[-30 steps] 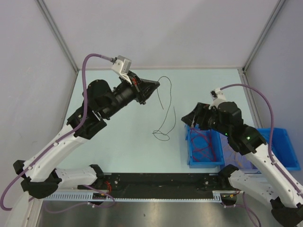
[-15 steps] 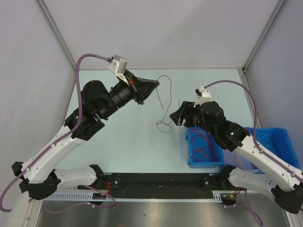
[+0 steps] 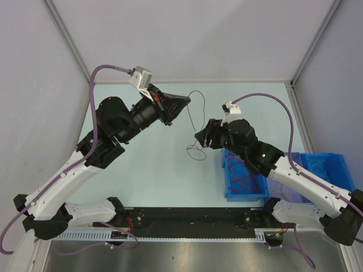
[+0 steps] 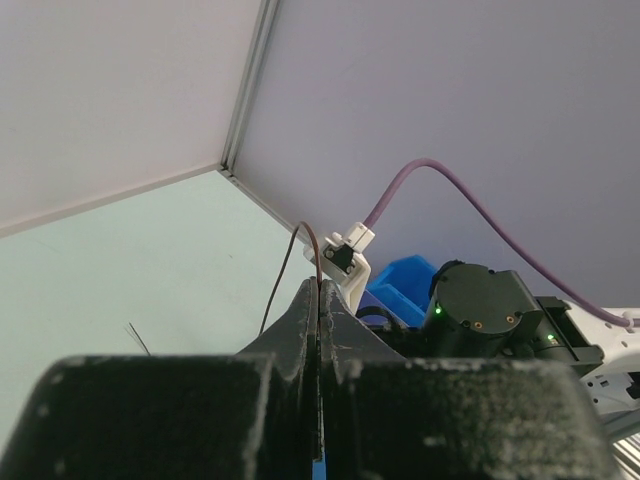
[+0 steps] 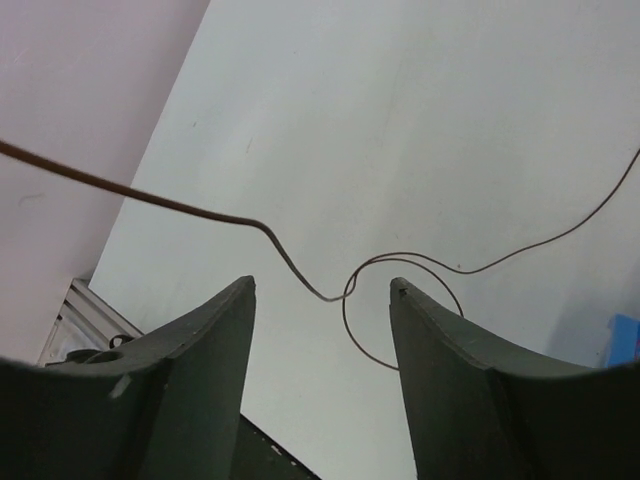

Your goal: Untangle the cables

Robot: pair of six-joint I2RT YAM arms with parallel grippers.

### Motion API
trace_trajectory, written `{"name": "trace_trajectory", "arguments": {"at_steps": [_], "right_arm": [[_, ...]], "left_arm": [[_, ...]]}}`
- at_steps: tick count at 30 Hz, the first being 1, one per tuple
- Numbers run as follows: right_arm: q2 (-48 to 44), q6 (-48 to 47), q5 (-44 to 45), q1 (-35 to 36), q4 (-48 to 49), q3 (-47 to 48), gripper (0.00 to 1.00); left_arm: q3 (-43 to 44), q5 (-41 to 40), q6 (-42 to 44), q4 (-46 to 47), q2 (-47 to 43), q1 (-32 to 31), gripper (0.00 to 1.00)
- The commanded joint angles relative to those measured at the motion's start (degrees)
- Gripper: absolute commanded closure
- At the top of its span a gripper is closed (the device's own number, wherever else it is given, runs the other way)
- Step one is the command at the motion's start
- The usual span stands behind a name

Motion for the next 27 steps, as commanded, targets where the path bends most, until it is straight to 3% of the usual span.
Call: {"name": "trace_trajectory", "arguments": {"at_steps": [1,7,10,12,16,19,20,21,23,27], "right_arm": [[0.97,-0.83,2.96,0.42,5.34,0.33,0.44],[2.11,-1.00,4.19,0.42,6.84,0.33,0.66],[2.81,-1.18,4.63,0.42,7.01,0.24,0.81],[2.73,-1.18,4.45,0.69,7.28,0.33,0.99],[0.45,-0.92,4.63,0.60,6.93,0.33,1.00],[-2.80,-1.18,4.46,0.60,5.00,1.38,1.00],[-3.42,-1.61,4.02,0.60,4.29,3.12,1.00],[-3.95,-1.79,3.75,0.69,3.50,4.01,1.00],[-5.44,-2.23,3.22,0.60,1.13,6.64,1.00],[-7.46,-2.85,2.78,0.60,-1.51,9.90,1.00]], "left_arm": [[-0.23,1.22,-0.97,2.65,-1.70,0.38,1.00],[-1.02,0.87,-0.96,2.83,-2.05,0.30,1.00],[-1.81,0.61,-1.05,3.35,-2.84,0.38,1.00],[-2.16,0.26,-1.05,3.71,-3.19,0.30,1.00],[-2.52,-0.53,-0.70,2.92,-3.55,0.38,0.99],[-3.21,-0.53,0.00,0.81,-3.28,0.38,0.50],[-3.83,-2.19,0.18,-0.15,-3.37,0.30,0.23],[-4.53,-2.64,0.35,-0.60,-3.54,0.30,0.13],[-7.60,-3.95,-0.08,-1.65,-4.59,0.38,0.01],[-15.24,-5.98,-1.67,-1.83,-7.76,0.38,0.00]]}}
